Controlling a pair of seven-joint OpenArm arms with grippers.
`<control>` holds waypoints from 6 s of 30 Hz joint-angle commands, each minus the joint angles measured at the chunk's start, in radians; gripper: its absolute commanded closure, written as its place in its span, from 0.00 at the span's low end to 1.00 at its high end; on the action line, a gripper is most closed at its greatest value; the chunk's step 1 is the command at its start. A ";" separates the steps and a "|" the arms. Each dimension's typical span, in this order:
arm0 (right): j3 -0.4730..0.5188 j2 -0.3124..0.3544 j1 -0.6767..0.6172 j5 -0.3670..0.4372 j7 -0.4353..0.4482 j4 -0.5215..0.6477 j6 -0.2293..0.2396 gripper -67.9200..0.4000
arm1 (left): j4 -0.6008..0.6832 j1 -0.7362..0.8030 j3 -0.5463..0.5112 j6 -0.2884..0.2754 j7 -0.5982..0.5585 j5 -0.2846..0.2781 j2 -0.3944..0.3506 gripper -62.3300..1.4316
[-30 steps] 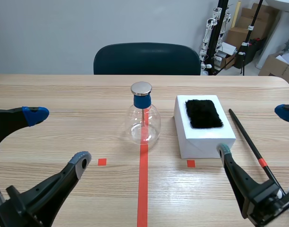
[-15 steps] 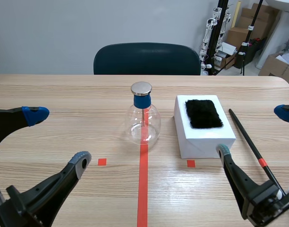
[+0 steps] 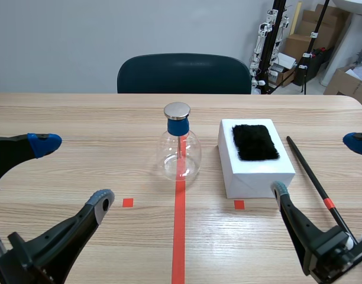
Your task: Do the electroscope experiment. pick up the black charging rod
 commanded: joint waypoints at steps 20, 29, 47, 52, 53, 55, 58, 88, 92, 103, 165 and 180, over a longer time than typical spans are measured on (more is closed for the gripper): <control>0.003 0.011 0.002 0.007 0.015 0.007 0.007 0.00 | -0.185 0.000 0.002 0.131 -0.187 -0.011 0.005 0.00; 0.013 0.022 0.002 0.014 0.004 0.008 0.006 0.00 | -0.286 -0.037 0.001 0.156 -0.285 -0.018 0.004 0.00; 0.054 0.136 0.342 0.336 -0.808 0.024 -0.062 0.00 | -0.523 -0.232 0.002 0.049 -0.349 -0.070 -0.024 0.00; 0.054 0.138 0.442 0.409 -1.037 0.024 -0.134 0.00 | -0.576 -0.283 0.002 0.012 -0.360 -0.069 -0.034 0.00; 0.054 0.138 0.457 0.412 -1.083 0.023 -0.133 0.00 | -0.589 -0.294 0.002 0.007 -0.360 -0.069 -0.034 0.00; 0.054 0.138 0.485 0.419 -1.178 0.023 -0.133 0.00 | -0.610 -0.315 0.002 -0.028 -0.361 -0.069 -0.034 0.00; 0.053 0.138 0.530 0.419 -1.331 0.023 -0.132 0.00 | -0.638 -0.339 0.004 -0.079 -0.371 -0.069 -0.033 0.00; -0.062 0.062 0.912 0.391 -1.787 -0.406 -0.043 0.00 | -0.941 -0.535 0.162 -0.122 -0.700 0.262 -0.017 0.00; -0.127 0.059 0.985 0.385 -1.830 -0.462 0.009 0.00 | -0.984 -0.546 0.178 -0.122 -0.758 0.277 -0.014 0.00; -0.163 0.023 1.096 0.359 -1.773 -0.635 0.008 0.00 | -1.019 -0.548 0.194 -0.106 -0.785 0.280 -0.006 0.00; -0.154 -0.002 1.128 0.397 -1.645 -0.855 -0.026 0.00 | -1.024 -0.537 0.193 -0.103 -0.785 0.279 -0.017 0.00; -0.154 -0.010 1.128 0.404 -1.607 -0.855 -0.026 0.00 | -1.024 -0.537 0.193 -0.103 -0.786 0.279 -0.017 0.00</control>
